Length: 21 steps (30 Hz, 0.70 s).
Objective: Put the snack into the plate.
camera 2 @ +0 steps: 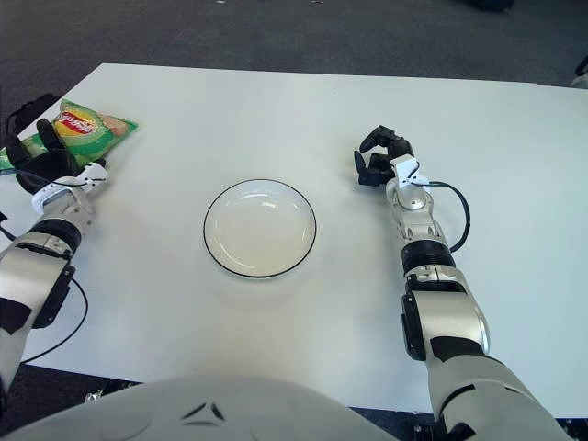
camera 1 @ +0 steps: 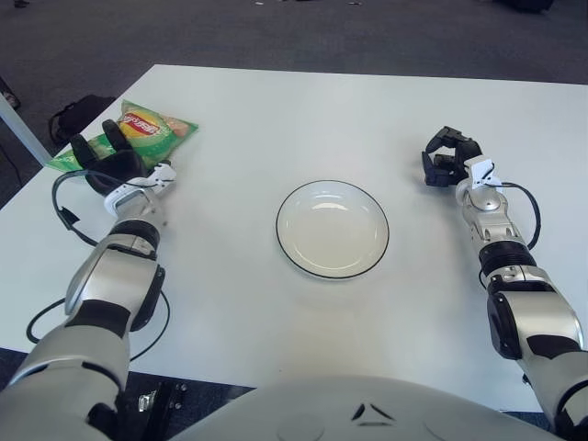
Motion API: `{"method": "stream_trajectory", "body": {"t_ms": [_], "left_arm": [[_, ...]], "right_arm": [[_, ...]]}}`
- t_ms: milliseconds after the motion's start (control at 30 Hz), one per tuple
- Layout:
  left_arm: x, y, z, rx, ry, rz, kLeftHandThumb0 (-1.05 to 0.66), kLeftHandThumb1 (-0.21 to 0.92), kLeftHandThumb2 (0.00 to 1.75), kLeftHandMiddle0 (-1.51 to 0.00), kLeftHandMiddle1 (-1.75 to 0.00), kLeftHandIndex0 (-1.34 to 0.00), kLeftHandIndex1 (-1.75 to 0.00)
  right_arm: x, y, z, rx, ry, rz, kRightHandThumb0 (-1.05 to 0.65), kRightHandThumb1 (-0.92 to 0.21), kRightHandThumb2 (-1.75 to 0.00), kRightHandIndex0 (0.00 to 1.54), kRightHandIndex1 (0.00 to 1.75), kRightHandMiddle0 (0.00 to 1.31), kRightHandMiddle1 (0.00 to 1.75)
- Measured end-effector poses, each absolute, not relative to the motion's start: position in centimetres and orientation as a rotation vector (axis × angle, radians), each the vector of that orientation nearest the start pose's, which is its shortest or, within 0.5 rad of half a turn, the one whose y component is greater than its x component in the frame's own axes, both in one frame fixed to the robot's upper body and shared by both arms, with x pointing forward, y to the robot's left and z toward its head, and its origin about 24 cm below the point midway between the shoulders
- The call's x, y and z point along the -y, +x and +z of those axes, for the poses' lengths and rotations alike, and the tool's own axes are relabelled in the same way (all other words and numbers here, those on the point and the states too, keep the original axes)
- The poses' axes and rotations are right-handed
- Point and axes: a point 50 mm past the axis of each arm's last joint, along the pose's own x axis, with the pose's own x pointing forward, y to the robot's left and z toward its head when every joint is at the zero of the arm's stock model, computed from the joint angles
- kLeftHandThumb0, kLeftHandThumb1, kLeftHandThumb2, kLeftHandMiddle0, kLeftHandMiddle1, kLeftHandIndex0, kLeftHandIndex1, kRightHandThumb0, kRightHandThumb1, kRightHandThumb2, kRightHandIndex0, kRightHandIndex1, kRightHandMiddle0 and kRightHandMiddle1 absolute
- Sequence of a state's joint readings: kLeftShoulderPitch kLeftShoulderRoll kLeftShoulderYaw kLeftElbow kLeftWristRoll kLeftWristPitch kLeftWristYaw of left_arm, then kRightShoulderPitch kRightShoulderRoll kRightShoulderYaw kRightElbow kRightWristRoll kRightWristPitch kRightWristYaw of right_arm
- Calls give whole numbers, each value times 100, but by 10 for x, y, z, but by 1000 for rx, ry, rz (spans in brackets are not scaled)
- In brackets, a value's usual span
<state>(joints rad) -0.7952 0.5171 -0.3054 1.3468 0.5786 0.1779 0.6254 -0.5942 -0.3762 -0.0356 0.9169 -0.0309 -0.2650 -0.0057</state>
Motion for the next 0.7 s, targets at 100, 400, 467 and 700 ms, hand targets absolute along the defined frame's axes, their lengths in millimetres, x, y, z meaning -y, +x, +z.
{"method": "stream_trajectory", "body": {"t_ms": [100, 400, 467, 700], "left_arm": [[-315, 337, 58, -367, 1464, 559, -105, 92, 66, 0, 0, 0, 0], [-313, 341, 61, -373, 1531, 478, -105, 92, 72, 0, 0, 0, 0], [-313, 342, 61, -376, 1532, 462, -105, 92, 72, 0, 0, -1, -1], [-313, 344, 63, -370, 1521, 418, -105, 92, 65, -4, -5, 0, -24]], "right_arm": [[243, 349, 58, -46, -372, -91, -48, -31, -132, 115, 175, 62, 175], [245, 348, 58, -47, -394, -90, -48, -30, -133, 117, 175, 62, 175], [244, 348, 58, -45, -399, -87, -49, -30, -133, 117, 175, 63, 175], [243, 348, 59, -36, -406, -81, -49, -30, -133, 117, 175, 62, 175]]}}
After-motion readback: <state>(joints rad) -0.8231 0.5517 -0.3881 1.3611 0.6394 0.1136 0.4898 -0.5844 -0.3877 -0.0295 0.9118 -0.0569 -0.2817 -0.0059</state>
